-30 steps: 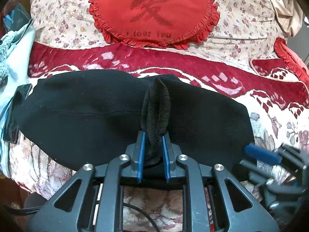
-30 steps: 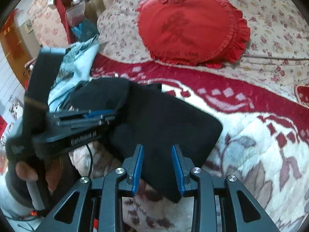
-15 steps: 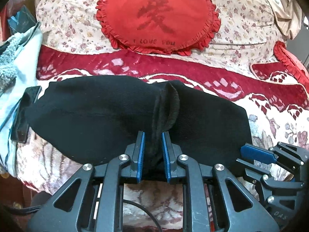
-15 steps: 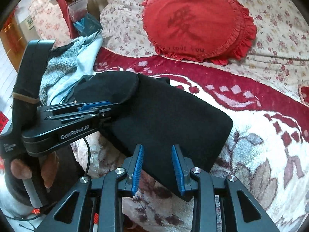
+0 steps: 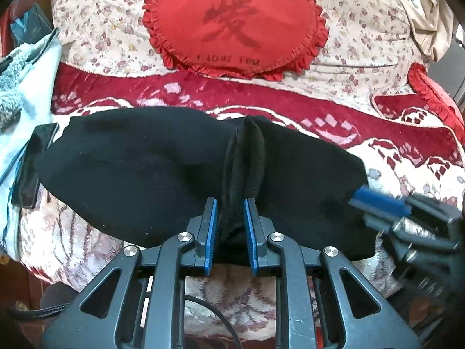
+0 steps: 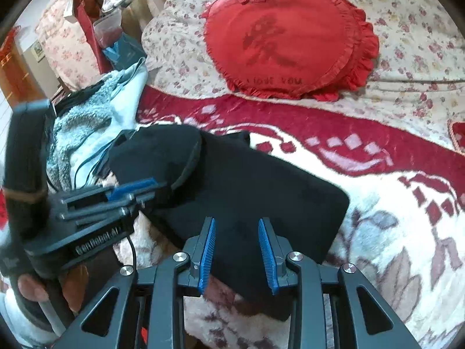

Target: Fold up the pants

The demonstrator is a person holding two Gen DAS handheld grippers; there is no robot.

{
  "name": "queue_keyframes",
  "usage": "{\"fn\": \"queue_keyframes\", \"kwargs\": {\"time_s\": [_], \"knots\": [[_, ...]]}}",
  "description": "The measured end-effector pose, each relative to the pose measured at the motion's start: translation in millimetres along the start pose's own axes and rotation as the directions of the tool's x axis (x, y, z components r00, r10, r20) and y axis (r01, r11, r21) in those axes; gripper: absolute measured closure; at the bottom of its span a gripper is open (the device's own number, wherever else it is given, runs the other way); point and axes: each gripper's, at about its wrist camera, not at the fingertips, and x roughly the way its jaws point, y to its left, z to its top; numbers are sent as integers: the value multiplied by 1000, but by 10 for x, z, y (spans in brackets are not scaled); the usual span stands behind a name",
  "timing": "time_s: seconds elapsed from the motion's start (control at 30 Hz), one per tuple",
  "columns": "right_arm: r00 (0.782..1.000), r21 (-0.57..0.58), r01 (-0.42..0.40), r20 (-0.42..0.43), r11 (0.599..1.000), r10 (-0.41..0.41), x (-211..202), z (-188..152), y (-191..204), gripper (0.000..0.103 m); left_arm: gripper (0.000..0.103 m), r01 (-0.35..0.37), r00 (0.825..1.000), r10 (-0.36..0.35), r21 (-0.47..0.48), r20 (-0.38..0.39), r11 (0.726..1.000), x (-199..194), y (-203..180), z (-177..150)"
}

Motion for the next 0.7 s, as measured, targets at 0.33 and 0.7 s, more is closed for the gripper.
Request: {"fn": "queue_keyframes", "kwargs": {"time_s": [0.33,0.7], "knots": [[998,63,55,-32,996,-53,262,165,-352,74,57,-7,1000,7,-22,-9,1000,125,10,-3],[999,25,45,0,999,-45,150,256,-182,70,56,-30,999,31,-50,29,998,-81,156,-3]]}}
